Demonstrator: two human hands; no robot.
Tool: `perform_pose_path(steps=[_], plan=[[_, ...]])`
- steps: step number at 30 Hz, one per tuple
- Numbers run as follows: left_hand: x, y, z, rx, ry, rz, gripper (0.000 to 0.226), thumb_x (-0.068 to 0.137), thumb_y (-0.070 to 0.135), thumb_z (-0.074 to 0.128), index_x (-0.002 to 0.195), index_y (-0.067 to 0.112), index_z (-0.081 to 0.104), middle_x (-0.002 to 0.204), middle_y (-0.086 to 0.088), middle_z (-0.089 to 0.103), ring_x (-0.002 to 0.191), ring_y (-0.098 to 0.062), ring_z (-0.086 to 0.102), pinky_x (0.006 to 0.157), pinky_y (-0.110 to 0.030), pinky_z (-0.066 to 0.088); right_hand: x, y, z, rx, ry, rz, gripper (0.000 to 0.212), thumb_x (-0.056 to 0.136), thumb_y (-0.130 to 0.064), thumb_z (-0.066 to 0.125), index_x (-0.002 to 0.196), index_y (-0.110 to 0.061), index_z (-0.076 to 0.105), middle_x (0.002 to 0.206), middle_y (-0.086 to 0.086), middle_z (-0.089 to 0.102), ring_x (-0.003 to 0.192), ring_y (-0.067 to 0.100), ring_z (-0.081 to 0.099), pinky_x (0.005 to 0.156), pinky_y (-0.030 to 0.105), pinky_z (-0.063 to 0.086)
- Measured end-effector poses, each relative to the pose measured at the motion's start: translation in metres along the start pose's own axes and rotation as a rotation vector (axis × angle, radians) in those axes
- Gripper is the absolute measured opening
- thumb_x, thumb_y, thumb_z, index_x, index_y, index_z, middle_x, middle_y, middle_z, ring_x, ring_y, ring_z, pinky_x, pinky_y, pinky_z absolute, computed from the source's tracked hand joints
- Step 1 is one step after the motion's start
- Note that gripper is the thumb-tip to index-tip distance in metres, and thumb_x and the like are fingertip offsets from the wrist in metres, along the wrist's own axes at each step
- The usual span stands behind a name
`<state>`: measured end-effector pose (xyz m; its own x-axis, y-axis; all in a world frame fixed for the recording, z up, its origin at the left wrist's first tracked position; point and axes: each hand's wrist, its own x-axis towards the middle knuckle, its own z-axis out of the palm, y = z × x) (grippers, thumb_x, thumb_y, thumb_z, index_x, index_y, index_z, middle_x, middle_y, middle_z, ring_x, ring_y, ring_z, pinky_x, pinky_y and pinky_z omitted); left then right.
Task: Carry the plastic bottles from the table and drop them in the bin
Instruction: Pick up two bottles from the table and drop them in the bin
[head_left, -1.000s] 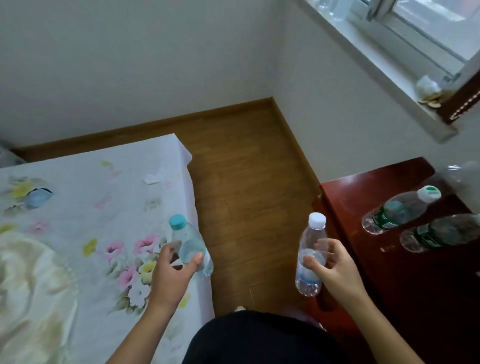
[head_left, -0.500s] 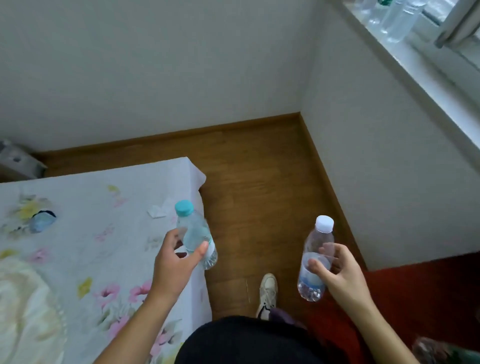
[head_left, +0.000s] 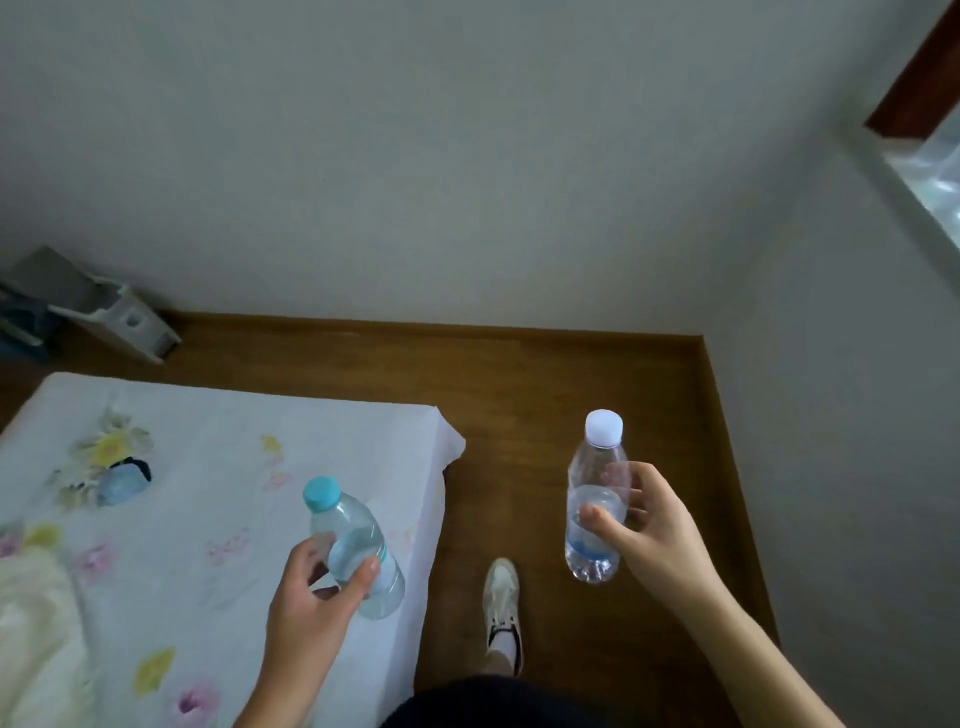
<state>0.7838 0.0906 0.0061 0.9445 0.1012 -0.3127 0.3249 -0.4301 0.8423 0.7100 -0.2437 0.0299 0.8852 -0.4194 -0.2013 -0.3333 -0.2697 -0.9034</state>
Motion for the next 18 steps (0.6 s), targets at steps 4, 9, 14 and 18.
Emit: perform_pose_path(steps=[4,9,14,18], plan=[[0.072,0.04,0.038,0.022,-0.064,0.015,0.047,0.079,0.031,0.083,0.119,0.024,0.06,0.117,0.0,0.069,0.105,-0.02,0.067,0.083,-0.033,0.052,0.061,-0.005,-0.013,-0.018,0.032,0.054,0.063,0.067,-0.059,0.076,0.118,-0.027,0.055,0.11,-0.012,0.068,0.099,0.01,0.069,0.076,0.028,0.063],[0.156,0.109,0.088,0.06,-0.193,0.117,0.051,0.078,0.046,0.08,0.122,0.034,0.056,0.122,0.01,0.065,0.116,-0.018,0.062,0.092,-0.037,0.055,0.12,-0.009,-0.043,-0.03,0.094,0.121,0.068,0.063,-0.057,0.075,0.119,-0.022,0.057,0.108,-0.009,0.069,0.097,0.01,0.069,0.064,0.019,0.058],[0.221,0.169,0.127,0.047,-0.242,0.171,0.049,0.078,0.044,0.082,0.121,0.034,0.059,0.123,0.01,0.068,0.118,-0.014,0.062,0.094,-0.04,0.056,0.188,-0.014,-0.073,-0.024,0.136,0.165,0.096,0.045,-0.087,0.069,0.117,-0.025,0.058,0.108,-0.008,0.071,0.098,0.009,0.069,0.065,0.022,0.06],[0.275,0.199,0.156,0.015,-0.22,0.157,0.047,0.079,0.038,0.082,0.121,0.034,0.061,0.12,0.009,0.069,0.113,-0.013,0.064,0.087,-0.032,0.056,0.273,-0.017,-0.084,-0.032,0.101,0.165,0.085,0.051,-0.084,0.071,0.115,-0.029,0.058,0.108,-0.008,0.072,0.1,0.009,0.069,0.074,0.03,0.062]])
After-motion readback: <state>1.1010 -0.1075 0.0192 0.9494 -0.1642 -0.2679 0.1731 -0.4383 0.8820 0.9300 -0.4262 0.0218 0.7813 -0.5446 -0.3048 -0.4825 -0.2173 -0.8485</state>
